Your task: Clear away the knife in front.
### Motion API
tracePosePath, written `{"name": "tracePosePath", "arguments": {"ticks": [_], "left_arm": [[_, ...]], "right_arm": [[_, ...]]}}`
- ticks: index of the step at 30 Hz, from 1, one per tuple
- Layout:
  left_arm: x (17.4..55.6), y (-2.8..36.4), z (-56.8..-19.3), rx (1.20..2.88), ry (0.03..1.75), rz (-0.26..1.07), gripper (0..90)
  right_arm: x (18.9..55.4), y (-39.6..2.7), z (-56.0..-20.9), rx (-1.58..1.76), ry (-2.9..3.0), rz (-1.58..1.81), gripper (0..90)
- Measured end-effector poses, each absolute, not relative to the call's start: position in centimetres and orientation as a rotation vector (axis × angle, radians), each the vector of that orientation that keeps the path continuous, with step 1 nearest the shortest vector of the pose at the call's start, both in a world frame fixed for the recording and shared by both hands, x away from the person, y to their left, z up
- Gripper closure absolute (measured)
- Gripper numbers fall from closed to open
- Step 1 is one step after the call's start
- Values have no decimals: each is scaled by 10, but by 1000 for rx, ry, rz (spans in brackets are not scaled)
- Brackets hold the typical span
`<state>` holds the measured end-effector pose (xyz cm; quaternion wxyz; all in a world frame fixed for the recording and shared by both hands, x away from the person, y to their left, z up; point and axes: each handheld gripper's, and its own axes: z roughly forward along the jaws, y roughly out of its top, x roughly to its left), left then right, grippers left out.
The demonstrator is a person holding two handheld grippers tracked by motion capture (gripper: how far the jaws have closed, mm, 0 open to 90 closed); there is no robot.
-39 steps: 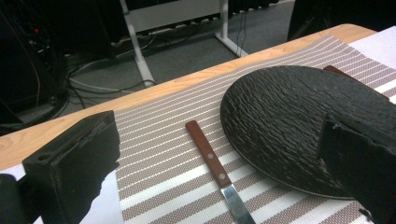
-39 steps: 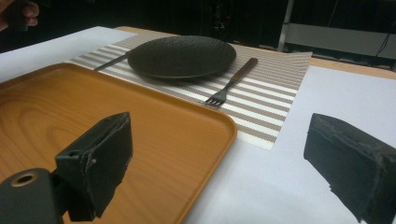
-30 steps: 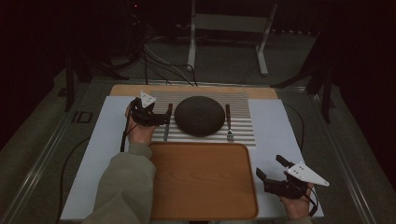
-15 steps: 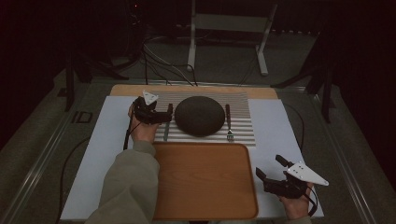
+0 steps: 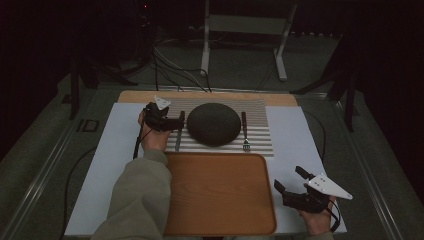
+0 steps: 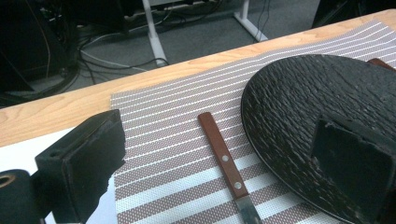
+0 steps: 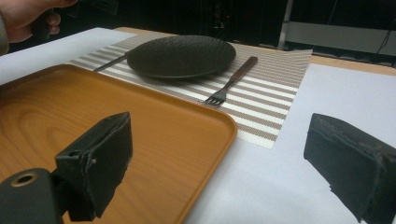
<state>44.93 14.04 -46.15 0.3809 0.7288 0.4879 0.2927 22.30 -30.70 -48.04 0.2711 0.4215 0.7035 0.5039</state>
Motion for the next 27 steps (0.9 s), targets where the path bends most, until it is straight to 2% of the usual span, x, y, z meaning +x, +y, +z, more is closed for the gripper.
{"name": "tracePosePath", "arguments": {"ticks": [10, 27], "left_arm": [[456, 133, -467, 1890, 1305, 732, 69], [468, 129, -487, 1961, 1406, 588, 153]], "right_arm": [[223, -308, -481, 1141, 1893, 1359, 79], [223, -309, -481, 1143, 1894, 1360, 79]]}}
